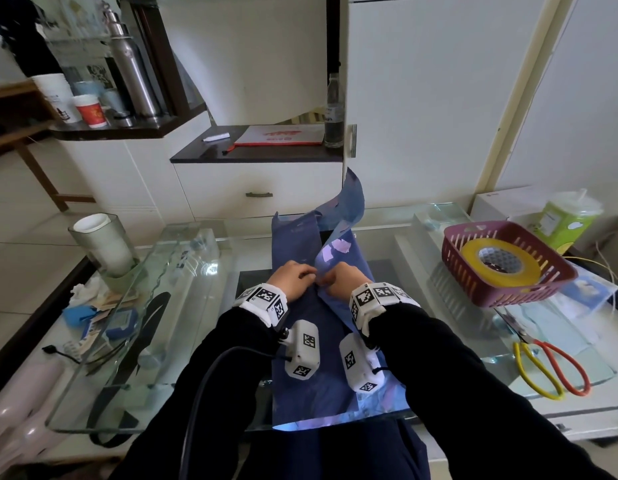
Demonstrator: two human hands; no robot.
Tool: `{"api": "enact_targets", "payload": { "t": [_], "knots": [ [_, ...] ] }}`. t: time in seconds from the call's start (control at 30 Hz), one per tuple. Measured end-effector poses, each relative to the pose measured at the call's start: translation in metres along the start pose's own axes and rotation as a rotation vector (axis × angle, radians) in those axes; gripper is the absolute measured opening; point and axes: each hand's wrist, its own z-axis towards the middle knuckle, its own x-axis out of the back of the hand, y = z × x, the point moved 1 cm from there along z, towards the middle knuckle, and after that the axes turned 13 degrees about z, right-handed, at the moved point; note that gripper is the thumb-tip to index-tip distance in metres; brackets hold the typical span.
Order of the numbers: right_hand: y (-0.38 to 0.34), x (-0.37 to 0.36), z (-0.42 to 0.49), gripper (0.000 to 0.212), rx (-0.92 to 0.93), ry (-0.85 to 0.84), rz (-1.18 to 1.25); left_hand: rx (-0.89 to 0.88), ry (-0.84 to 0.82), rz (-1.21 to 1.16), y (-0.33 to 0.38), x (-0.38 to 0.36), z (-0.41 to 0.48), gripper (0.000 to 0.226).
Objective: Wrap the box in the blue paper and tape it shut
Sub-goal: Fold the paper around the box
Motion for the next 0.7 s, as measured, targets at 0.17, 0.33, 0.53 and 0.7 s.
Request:
{"api": "enact_targets", "payload": {
  "t": [0.17,0.33,0.53,0.7],
  "knots": [
    [0.011,0.006,0.001,0.028,0.009,-0.042,0.094,0.009,-0.025,0.078,0.010,0.000,0.002,0.049],
    [0.014,0.017,0.000,0.032,-0.088,-0.027,0.107,0.038,-0.032,0.084,0.014,-0.007,0.004,0.051],
    [0.008,0.043,0.005,0.037,-0.053,0.063,-0.037,0.039,-0.129,0.063,0.023,0.008,0.008,0.072],
    [0.009,0.051,0.015,0.033,-0.047,0.119,-0.076,0.027,-0.234,0.173,0.039,0.022,0.012,0.094]
  ]
}}
